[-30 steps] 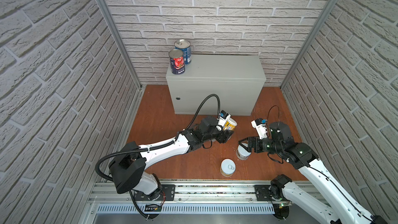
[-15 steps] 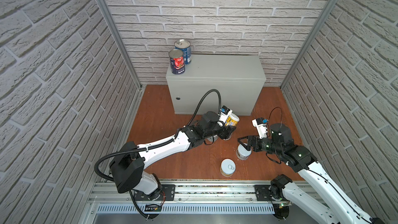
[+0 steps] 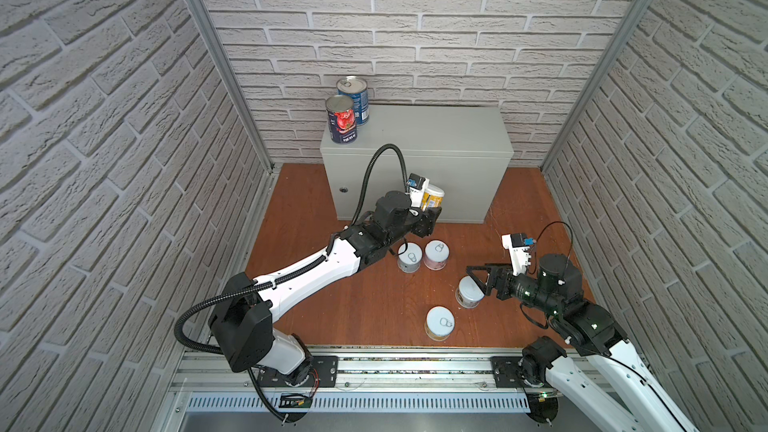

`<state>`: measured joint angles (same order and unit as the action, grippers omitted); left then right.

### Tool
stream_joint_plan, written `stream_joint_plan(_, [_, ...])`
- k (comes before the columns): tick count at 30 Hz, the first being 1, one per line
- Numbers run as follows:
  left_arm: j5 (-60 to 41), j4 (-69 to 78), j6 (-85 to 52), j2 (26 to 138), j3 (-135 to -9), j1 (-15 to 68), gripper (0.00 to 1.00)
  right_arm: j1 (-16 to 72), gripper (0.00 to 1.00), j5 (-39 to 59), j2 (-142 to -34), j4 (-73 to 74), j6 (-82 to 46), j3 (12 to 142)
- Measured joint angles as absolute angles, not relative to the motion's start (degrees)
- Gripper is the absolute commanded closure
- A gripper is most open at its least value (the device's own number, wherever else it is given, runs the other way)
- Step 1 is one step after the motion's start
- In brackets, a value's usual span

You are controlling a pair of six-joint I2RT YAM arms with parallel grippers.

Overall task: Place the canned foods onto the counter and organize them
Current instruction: 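Raise the yellow can with the left gripper up onto the cabinet top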

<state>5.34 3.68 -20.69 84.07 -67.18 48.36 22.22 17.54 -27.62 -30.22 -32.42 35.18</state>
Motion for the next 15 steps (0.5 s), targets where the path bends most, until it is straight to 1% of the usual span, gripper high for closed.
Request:
stream_joint_plan(7, [5.87, 2.52, -20.32, 84.58, -70.72, 47.99, 0.59, 22.22, 0.14, 16.36, -24.32, -30.41, -33.65, 31.57])
stream_joint_plan(15, [6.2, 1.13, -17.58, 86.89, -79.33, 47.9, 0.58, 22.22, 0.14, 16.25, -21.45, -30.63, -35.05, 28.91])
